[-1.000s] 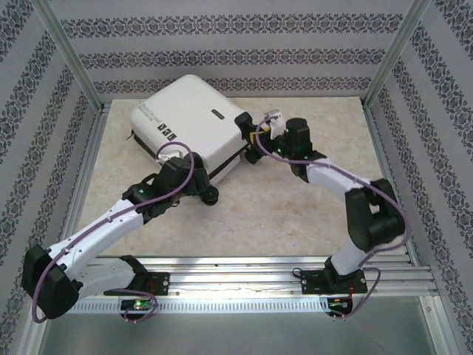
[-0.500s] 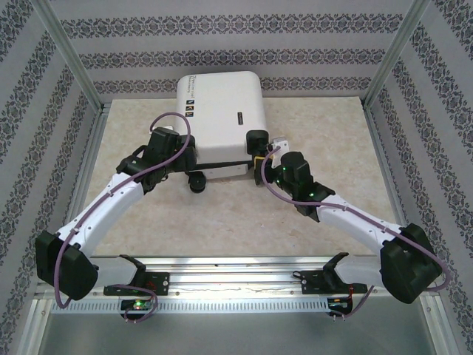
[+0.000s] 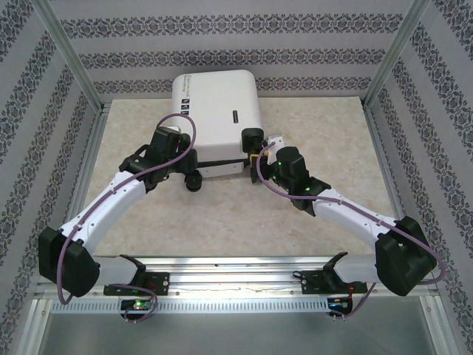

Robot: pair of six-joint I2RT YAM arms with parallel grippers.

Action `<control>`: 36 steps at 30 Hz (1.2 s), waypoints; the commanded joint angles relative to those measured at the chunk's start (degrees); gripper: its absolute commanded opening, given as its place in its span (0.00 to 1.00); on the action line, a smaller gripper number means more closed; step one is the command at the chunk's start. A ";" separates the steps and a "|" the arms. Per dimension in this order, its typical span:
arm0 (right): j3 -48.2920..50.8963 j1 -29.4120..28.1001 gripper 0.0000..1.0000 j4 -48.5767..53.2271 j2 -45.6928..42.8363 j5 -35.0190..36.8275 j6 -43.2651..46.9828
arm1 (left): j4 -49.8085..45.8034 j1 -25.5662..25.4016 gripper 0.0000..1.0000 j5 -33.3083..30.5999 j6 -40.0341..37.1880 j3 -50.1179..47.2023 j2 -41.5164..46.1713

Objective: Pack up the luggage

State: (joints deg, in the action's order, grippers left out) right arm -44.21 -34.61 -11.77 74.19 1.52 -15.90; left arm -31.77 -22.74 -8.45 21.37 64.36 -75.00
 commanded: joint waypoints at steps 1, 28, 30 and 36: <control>-2.20 -1.35 0.00 -0.19 0.47 -9.36 3.29 | -1.25 0.60 0.81 -3.74 -0.75 -0.93 -0.93; 17.35 3.75 0.48 -13.74 -3.62 -11.61 -1.55 | 16.86 11.54 0.08 22.63 15.31 2.28 3.05; 16.69 3.60 0.49 -16.49 -0.76 -10.86 -0.58 | 19.16 12.43 0.08 25.33 17.32 2.52 3.50; 13.09 4.11 0.54 -26.88 8.90 -10.65 3.29 | 19.73 12.88 0.08 27.24 18.42 3.80 3.45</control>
State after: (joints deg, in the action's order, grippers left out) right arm -28.38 -30.26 -29.54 79.92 -9.10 -15.00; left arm -25.45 -10.81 16.49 36.53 64.49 -76.97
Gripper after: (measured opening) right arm 0.538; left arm 0.389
